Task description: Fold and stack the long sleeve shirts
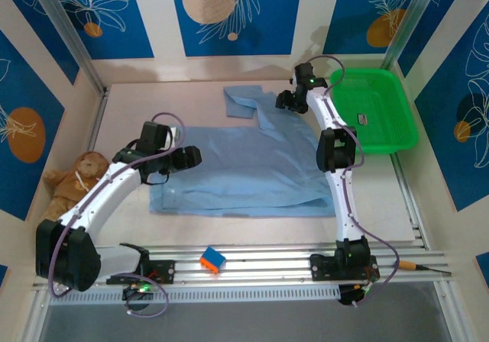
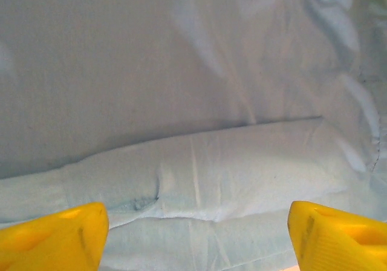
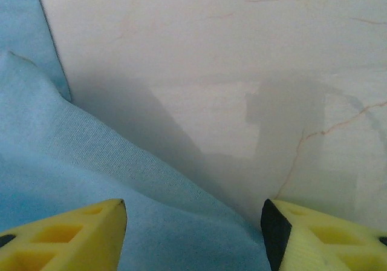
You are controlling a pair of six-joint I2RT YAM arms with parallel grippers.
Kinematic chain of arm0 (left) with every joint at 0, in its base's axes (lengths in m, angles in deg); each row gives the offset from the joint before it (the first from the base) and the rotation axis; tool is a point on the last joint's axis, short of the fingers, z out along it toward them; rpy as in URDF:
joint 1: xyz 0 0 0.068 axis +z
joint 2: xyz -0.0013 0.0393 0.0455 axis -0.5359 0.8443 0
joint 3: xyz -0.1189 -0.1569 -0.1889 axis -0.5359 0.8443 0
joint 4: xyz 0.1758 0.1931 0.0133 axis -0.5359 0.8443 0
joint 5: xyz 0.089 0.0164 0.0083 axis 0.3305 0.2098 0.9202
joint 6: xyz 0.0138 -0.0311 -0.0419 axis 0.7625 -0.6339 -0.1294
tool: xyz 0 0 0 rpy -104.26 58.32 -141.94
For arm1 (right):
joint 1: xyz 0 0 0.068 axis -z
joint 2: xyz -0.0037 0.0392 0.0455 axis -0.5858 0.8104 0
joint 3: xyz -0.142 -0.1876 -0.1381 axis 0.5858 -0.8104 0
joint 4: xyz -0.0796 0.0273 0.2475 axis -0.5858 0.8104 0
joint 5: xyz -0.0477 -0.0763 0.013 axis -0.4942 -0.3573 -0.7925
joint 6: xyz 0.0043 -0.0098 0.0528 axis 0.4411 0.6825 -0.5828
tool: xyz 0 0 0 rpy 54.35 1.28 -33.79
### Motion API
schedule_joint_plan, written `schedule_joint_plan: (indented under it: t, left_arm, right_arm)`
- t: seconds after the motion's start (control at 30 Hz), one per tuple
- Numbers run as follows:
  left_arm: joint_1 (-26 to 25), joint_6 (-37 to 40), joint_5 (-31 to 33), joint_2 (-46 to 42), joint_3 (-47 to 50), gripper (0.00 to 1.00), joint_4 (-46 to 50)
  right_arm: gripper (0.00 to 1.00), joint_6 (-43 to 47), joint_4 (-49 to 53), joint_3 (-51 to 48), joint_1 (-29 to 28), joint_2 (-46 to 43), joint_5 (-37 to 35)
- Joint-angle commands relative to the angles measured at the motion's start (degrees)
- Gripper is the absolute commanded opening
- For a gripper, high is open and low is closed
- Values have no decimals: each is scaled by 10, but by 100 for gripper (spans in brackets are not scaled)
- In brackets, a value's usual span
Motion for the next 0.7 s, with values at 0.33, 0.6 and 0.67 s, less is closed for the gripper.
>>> schedule_joint_plan:
  t: [0.33,0.6,0.67]
  left_arm:
    - [136,104,14,133,-132,79,13]
    - [156,176,37,349,-279,72,38]
    - [157,191,62,395,-322,71,54]
  right_arm:
    - [11,-28,-19,21,15,18,22]
    - [0,-11,-64,-32,-8,-47,-5]
    - [0,-9,-73,-52,-13,-65,-3]
